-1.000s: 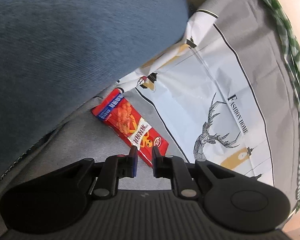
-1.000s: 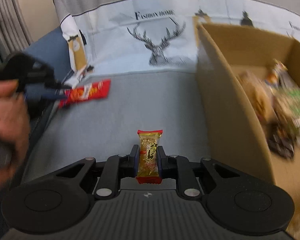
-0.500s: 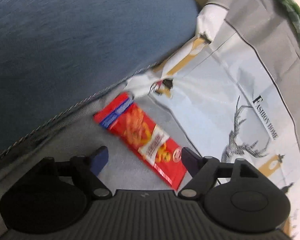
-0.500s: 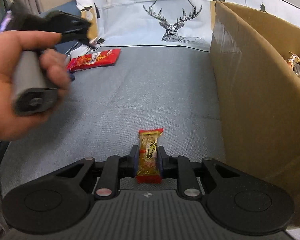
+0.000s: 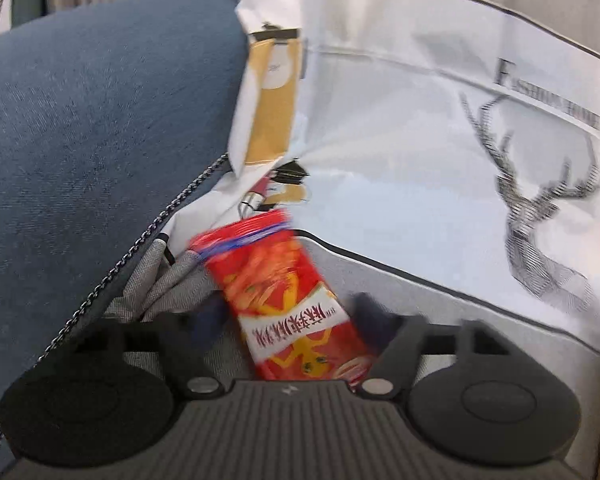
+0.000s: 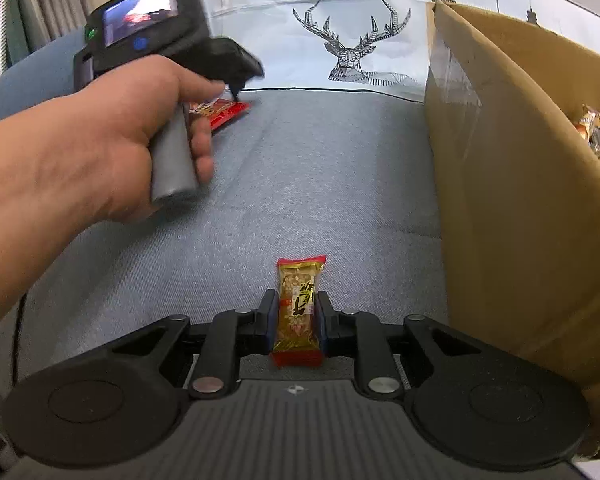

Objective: Organize snacks
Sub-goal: 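Grasp the red spicy-strip bag with the left tool while the right tool grasps the small snack bar, then lift the red spicy-strip bag with the left tool while the right tool carries the snack bar over the box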

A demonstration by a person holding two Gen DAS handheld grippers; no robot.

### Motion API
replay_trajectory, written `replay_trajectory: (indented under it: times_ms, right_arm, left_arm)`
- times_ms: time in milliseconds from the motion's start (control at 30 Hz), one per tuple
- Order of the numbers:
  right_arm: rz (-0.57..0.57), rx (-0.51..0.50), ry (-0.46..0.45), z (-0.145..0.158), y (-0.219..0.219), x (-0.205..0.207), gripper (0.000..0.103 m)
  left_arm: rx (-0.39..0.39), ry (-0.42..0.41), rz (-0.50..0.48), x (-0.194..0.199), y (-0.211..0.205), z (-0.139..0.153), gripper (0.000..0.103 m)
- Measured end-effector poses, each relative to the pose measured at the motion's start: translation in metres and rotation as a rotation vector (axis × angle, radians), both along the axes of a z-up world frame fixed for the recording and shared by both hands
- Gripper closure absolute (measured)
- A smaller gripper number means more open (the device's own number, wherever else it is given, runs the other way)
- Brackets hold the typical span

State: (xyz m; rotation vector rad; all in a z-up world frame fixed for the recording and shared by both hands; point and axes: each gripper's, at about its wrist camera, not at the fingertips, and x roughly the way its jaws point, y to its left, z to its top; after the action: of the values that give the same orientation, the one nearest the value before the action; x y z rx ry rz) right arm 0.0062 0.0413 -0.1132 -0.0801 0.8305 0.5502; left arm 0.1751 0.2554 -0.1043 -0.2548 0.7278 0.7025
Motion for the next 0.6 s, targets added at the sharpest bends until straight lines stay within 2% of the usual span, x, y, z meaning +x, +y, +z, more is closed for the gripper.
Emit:
replay_trajectory:
  times_ms: [33,200,333,400,500,600]
  right_arm:
    - [0.001,-0.003,-0.003,0.0,0.0,0.0,0.082]
    - [0.003,-0.009,-0.014,0.003,-0.002,-0.002,0.083]
    - [0.001,-0.003,-0.017,0.005,-0.008,-0.01,0.084]
    - [0.016,0.006,-0.012,0.01,-0.01,-0.018,0.084]
    - [0.041,0.001,0.013,0.019,-0.014,-0.038,0.084]
    - [0.054,0.021,0.038,0.035,-0.025,-0.058,0.084]
  left_arm:
    - [0.006,0.011,-0.031,-0.003,-0.003,0.003,0.049]
    - [-0.068,0.033,-0.121,-0.037,-0.003,0.01,0.052]
    - [-0.217,0.077,-0.169,-0.082,-0.002,0.025,0.052]
    - [-0.227,0.091,-0.228,-0.11,-0.013,0.035,0.052]
    - [-0.171,0.119,-0.334,-0.157,-0.041,0.041,0.052]
    - [-0.209,0.119,-0.404,-0.212,-0.064,0.031,0.052]
